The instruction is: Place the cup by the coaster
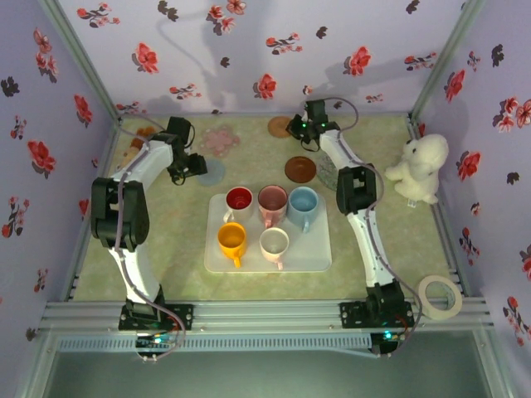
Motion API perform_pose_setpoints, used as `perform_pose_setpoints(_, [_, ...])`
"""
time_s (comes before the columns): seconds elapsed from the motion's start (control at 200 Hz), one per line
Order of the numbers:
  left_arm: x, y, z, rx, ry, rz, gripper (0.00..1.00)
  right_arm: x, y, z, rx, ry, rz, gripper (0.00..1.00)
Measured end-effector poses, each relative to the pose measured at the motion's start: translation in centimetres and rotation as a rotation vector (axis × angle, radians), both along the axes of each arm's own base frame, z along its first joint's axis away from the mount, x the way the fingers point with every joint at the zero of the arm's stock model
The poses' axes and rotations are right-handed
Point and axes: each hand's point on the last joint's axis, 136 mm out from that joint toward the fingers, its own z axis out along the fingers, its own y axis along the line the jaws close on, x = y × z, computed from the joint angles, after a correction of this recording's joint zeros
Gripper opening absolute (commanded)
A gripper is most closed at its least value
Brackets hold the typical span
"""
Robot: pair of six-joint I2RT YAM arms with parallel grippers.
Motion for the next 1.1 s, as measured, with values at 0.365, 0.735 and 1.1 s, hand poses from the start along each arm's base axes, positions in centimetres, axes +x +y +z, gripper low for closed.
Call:
perform_pose_setpoints(0.365, [0.0,0.0,0.0,0.006,-0.001,-0.017,0.64,-2.3,-1.0,-0.4,-0.137,0.087,0.014,0.01])
perform_pose_setpoints(0.735, [-0.4,0.1,-0.5,0.010,0.012,-0.020,0.64,-7.7,-0.6,-0.6,-0.213,0.186,0.233,0.01])
perform_pose_setpoints(1.1, [-0.3,0.1,-0.5,0.009,0.009,-0.020,0.64,-11.4,2.4,-0.5,-0.197,0.216,0.410,0.04])
